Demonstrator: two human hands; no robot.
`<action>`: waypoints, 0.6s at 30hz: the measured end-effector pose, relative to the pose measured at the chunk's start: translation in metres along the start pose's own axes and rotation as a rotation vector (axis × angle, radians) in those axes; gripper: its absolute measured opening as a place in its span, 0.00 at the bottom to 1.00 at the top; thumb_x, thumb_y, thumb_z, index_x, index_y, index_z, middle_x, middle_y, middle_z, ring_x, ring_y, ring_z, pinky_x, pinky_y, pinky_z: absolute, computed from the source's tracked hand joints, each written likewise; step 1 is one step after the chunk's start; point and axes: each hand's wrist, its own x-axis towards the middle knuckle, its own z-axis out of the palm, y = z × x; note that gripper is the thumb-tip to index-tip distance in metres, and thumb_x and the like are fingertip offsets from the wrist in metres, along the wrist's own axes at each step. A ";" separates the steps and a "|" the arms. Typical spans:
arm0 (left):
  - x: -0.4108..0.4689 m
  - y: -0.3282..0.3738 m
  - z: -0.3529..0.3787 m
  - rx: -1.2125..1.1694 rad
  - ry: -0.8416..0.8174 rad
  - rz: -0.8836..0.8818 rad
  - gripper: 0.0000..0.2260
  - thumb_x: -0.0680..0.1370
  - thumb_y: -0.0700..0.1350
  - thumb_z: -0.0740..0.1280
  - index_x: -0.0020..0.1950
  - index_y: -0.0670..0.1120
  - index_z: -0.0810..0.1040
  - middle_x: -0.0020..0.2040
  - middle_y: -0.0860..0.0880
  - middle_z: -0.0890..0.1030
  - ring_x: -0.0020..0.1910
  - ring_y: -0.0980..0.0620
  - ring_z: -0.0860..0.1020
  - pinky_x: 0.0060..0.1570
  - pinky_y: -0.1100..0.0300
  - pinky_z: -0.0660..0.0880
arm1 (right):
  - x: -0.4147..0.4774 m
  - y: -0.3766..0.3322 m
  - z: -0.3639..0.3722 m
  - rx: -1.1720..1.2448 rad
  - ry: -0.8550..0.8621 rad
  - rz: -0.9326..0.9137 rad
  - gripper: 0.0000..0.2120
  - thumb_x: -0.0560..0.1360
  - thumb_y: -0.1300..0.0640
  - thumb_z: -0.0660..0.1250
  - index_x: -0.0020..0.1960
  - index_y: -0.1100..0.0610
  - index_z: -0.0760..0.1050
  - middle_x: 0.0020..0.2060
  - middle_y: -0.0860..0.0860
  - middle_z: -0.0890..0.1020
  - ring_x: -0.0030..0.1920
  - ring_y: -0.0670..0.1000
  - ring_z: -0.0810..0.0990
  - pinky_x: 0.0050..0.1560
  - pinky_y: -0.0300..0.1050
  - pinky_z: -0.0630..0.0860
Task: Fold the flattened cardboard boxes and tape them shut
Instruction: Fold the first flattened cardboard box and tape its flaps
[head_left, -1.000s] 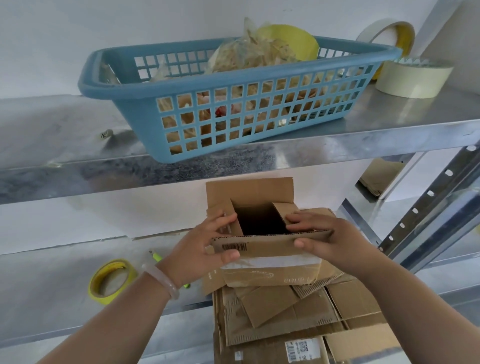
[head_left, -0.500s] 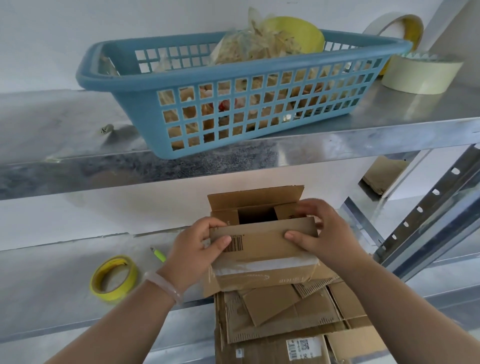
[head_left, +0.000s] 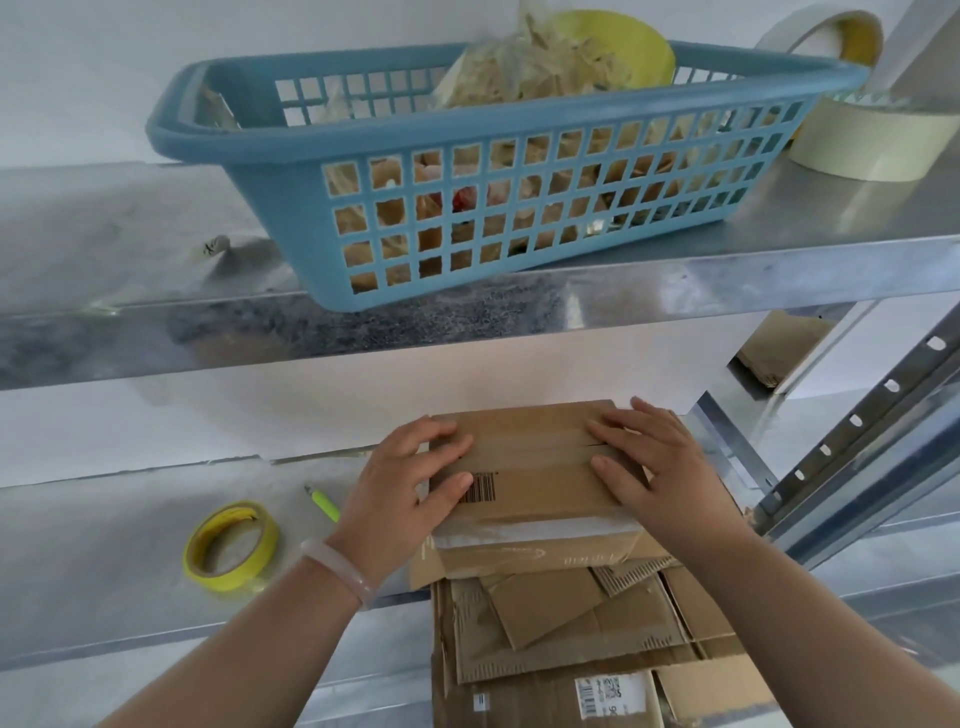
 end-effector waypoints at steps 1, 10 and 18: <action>-0.002 0.000 0.001 -0.011 -0.006 -0.029 0.18 0.78 0.58 0.64 0.65 0.55 0.77 0.68 0.62 0.70 0.70 0.59 0.66 0.70 0.52 0.65 | -0.002 -0.001 0.000 -0.034 -0.016 -0.009 0.22 0.74 0.39 0.64 0.66 0.42 0.75 0.66 0.31 0.69 0.71 0.30 0.56 0.74 0.34 0.52; 0.001 -0.001 0.001 -0.020 0.011 -0.152 0.15 0.73 0.55 0.72 0.59 0.57 0.81 0.64 0.69 0.70 0.60 0.82 0.62 0.61 0.83 0.55 | 0.004 -0.019 -0.008 -0.280 -0.159 -0.037 0.22 0.80 0.43 0.59 0.71 0.47 0.71 0.72 0.42 0.69 0.76 0.42 0.57 0.76 0.39 0.51; 0.000 -0.002 -0.005 -0.102 -0.050 -0.169 0.16 0.75 0.55 0.69 0.63 0.55 0.79 0.66 0.68 0.68 0.67 0.72 0.65 0.69 0.73 0.59 | 0.004 -0.051 0.013 -0.566 -0.308 -0.135 0.32 0.77 0.35 0.35 0.79 0.43 0.51 0.78 0.39 0.52 0.77 0.40 0.46 0.77 0.43 0.38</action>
